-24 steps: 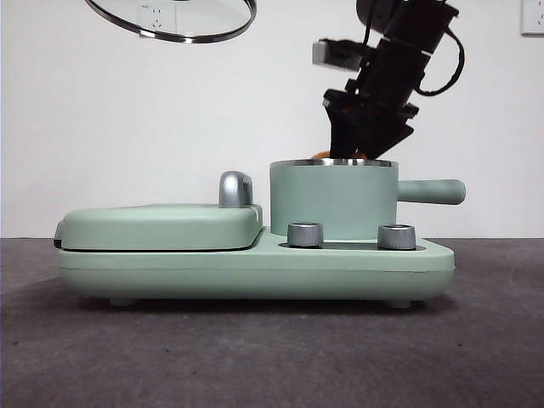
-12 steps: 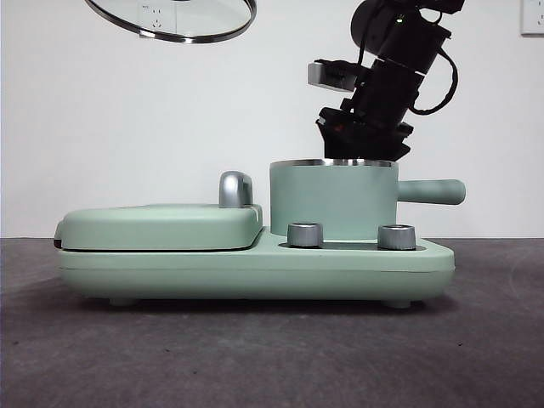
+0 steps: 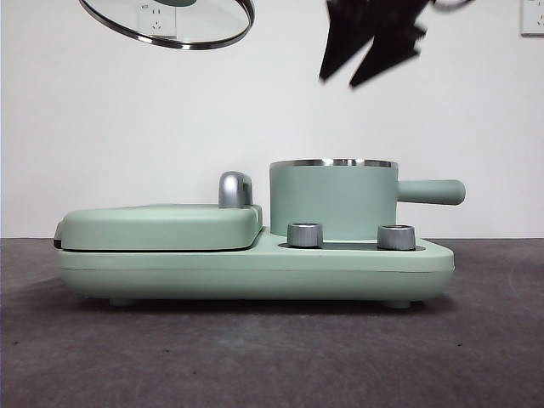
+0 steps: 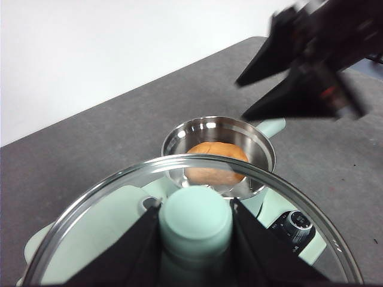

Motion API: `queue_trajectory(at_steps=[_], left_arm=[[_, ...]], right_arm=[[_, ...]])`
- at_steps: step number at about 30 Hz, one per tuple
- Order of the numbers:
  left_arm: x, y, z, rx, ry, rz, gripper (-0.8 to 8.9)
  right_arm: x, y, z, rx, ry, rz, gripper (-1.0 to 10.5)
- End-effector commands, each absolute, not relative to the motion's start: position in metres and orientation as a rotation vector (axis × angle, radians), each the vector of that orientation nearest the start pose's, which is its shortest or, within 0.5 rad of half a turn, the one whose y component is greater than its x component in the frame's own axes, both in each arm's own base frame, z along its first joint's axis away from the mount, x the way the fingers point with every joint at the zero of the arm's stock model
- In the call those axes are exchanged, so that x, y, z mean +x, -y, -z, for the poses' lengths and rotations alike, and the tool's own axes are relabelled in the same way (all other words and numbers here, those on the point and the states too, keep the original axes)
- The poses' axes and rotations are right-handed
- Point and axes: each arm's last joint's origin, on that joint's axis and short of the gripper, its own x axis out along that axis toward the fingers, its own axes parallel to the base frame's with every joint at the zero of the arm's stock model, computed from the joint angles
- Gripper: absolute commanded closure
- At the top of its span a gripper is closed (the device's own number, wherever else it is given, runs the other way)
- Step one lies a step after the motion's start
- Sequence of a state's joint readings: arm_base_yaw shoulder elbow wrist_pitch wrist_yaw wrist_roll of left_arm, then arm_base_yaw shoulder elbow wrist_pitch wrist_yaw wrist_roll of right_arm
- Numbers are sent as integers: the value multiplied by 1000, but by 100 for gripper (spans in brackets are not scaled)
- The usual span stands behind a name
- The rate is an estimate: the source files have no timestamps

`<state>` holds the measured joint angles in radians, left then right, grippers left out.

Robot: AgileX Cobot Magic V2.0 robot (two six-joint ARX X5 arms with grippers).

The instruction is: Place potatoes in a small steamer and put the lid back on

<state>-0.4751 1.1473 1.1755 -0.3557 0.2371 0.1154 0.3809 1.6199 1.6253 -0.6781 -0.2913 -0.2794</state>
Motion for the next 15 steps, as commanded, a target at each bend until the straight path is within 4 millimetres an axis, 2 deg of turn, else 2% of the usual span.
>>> queue_trajectory(at_steps=[1, 3, 6, 15], left_arm=[[215, 119, -389, 143, -242, 728, 800], [215, 119, -389, 143, -242, 729, 800], [215, 119, -389, 143, -241, 729, 800], [215, 120, -389, 149, -229, 738, 800]], right_arm=[[304, -139, -391, -285, -542, -752, 616], [281, -135, -405, -289, -506, -760, 616], [251, -128, -406, -282, -496, -744, 619], [178, -94, -371, -218, -496, -651, 631]])
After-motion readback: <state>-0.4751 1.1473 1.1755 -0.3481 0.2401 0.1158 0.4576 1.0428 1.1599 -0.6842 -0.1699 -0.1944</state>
